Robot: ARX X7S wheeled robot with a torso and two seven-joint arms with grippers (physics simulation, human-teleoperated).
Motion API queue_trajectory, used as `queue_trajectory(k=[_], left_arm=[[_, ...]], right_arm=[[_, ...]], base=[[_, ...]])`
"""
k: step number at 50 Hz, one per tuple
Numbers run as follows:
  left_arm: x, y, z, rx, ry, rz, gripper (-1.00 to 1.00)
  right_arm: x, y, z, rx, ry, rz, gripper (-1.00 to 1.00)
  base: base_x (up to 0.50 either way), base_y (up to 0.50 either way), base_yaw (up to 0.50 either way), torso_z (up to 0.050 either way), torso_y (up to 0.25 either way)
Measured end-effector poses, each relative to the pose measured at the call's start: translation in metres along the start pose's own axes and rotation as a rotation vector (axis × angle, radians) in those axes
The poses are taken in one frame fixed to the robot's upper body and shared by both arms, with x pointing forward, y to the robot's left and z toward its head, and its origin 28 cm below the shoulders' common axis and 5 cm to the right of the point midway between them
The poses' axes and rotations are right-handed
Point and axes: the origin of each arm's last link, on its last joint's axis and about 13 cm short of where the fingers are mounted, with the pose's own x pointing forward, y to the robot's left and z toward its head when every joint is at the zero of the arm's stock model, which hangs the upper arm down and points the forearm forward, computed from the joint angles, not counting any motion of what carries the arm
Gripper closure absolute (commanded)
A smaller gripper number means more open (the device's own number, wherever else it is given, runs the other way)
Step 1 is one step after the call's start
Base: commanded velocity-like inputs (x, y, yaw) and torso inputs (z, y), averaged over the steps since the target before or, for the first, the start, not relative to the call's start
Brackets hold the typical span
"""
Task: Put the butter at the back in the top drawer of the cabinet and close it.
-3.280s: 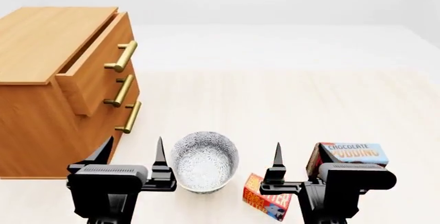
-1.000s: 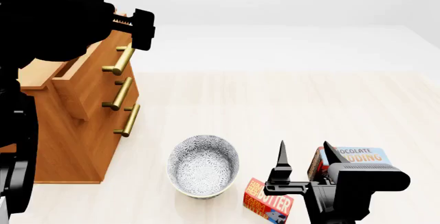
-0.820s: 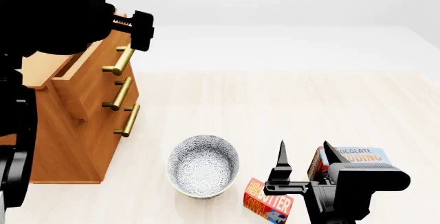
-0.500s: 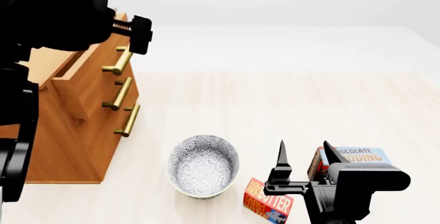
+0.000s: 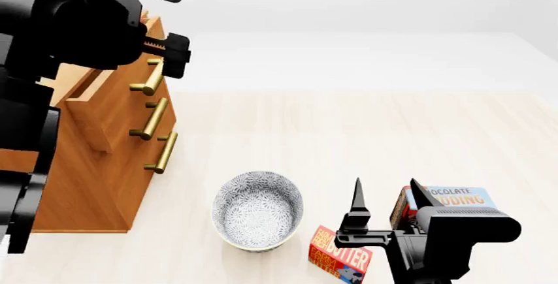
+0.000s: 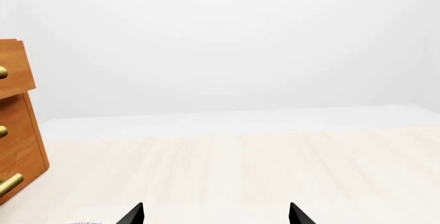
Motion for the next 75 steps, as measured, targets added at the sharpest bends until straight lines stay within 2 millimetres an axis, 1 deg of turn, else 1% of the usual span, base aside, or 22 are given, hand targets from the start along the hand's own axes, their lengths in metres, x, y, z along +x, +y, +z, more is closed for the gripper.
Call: queue_trajectory(k=[18,64,75], left_arm=[[0.005,0.001,-0.002,0.014,0.032,0.030,-1.00],[0.035,0.000,-0.013,0.027,0.142,0.057,-1.00],[0.040,-0.001,-0.012,0.029,0.155,0.049,-1.00]], right_arm=[[0.000,0.000,0.001,-0.002,-0.001,0.001,-1.00],[-0.001,0.000,0.002,0.000,-0.003,-0.001,-1.00],[-0.001,0.000,0.001,0.000,-0.004,-0.001,-1.00]], base=[[0.00,0.00,0.00,0.000,0.000],[0.00,0.00,0.00,0.000,0.000],[0.00,0.00,0.00,0.000,0.000]])
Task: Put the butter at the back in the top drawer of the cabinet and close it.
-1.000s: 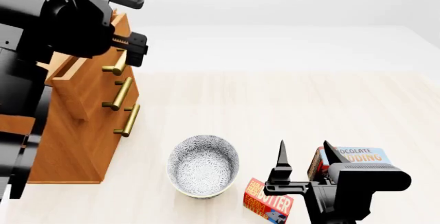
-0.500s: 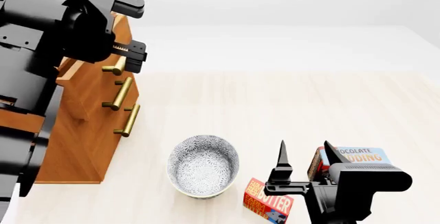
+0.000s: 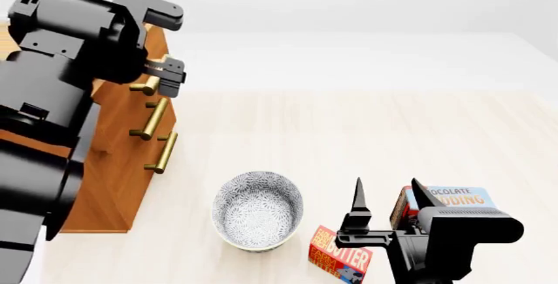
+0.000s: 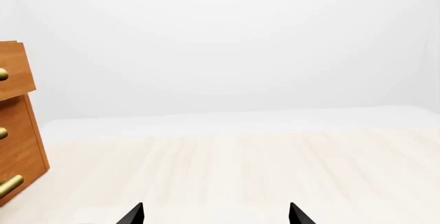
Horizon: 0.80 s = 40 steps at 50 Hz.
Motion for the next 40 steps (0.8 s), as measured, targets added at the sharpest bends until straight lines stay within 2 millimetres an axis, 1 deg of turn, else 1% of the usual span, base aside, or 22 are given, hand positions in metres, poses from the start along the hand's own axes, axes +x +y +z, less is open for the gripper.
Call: queue_trajectory(k=[20,40], left_arm=[[-0.002,0.005,0.000,0.032,0.038,-0.075,-1.00],[-0.012,-0.002,-0.003,-0.032,0.069,-0.361,-1.00]], right_arm=[[0.000,0.000,0.000,0.001,-0.001,-0.001,-1.00],[-0.001,-0.001,0.001,0.000,-0.004,-0.003,-1.00]], base=[[0.00,0.00,0.00,0.000,0.000],[0.00,0.00,0.00,0.000,0.000]])
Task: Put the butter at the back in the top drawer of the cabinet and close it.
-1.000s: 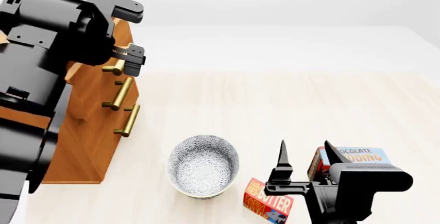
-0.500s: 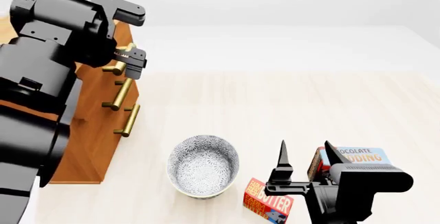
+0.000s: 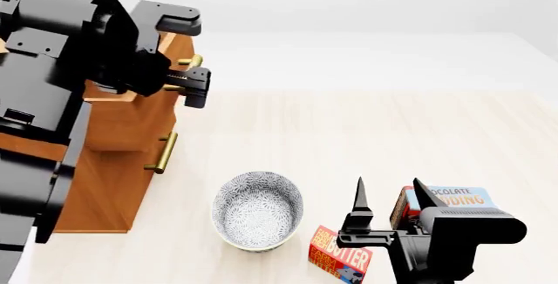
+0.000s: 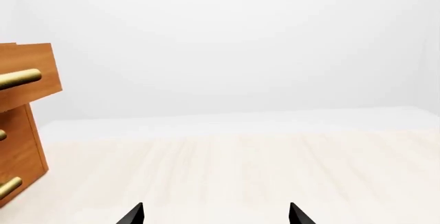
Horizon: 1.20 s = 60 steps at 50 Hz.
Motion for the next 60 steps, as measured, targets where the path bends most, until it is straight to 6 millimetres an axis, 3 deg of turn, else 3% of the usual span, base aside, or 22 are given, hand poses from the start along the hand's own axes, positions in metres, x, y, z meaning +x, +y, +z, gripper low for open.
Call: queue_trajectory(k=[60], left_arm=[[-0.016,-0.072,0.010,0.099,-0.016,-0.277,-1.00]], right_arm=[[-0.004,-0.017,0.003,0.035,-0.018,-0.033,-1.00]], base=[[0.00,0.00,0.00,0.000,0.000]])
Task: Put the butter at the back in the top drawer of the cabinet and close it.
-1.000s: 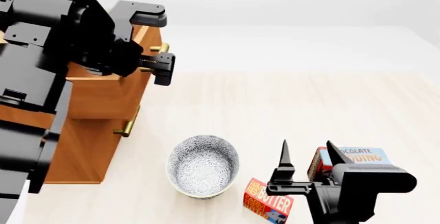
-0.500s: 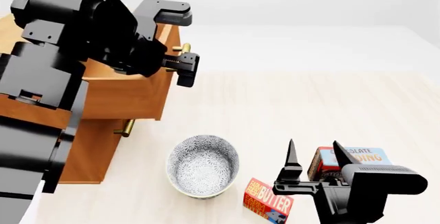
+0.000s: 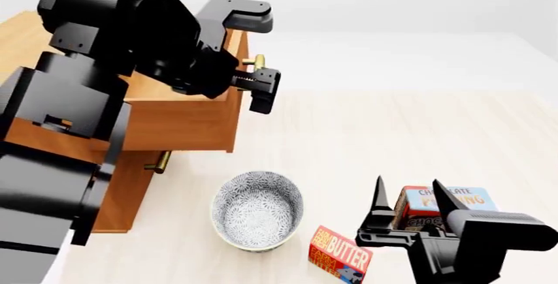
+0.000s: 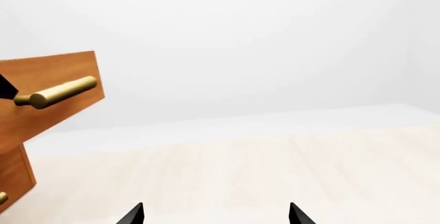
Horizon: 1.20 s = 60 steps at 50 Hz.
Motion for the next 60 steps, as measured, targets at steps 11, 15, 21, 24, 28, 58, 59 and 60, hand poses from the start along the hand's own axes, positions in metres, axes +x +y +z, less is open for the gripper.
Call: queue_trajectory(k=[11,15,21,24,28,58,59,60], left_arm=[[-0.001,-0.005,-0.001,0.018,0.007,0.010,-1.00],[-0.002,-0.006,-0.001,0.022,0.010,0.011,-1.00],[-0.004,-0.007,-0.002,0.021,0.010,0.009,-1.00],[-0.007,-0.007,-0.003,0.015,0.004,0.003,-1.00],[-0.013,-0.007,-0.004,0.006,-0.009,-0.006,-1.00],[-0.127,-0.023,-0.046,0.040,-0.455,-0.200,-1.00],[-0.130,-0.023,-0.050,0.042,-0.469,-0.201,-1.00],[-0.133,-0.023,-0.055,0.045,-0.482,-0.202,-1.00]], right_arm=[[-0.001,-0.002,0.001,0.005,-0.003,-0.006,-1.00],[-0.001,-0.003,0.001,0.006,-0.004,-0.007,-1.00],[-0.001,-0.003,0.001,0.007,-0.005,-0.009,-1.00],[-0.001,-0.003,0.002,0.007,-0.005,-0.009,-1.00],[-0.002,-0.003,0.002,0.006,-0.006,-0.008,-1.00],[0.000,0.001,0.008,-0.026,0.018,0.017,-1.00],[0.000,0.001,0.009,-0.029,0.021,0.019,-1.00],[0.000,0.002,0.010,-0.033,0.024,0.022,-1.00]], base=[[0.00,0.00,0.00,0.000,0.000],[0.00,0.00,0.00,0.000,0.000],[0.00,0.00,0.00,0.000,0.002],[0.00,0.00,0.00,0.000,0.000],[0.00,0.00,0.00,0.000,0.003],[0.00,0.00,0.00,0.000,0.001],[0.00,0.00,0.00,0.000,0.000],[0.00,0.00,0.00,0.000,0.000]])
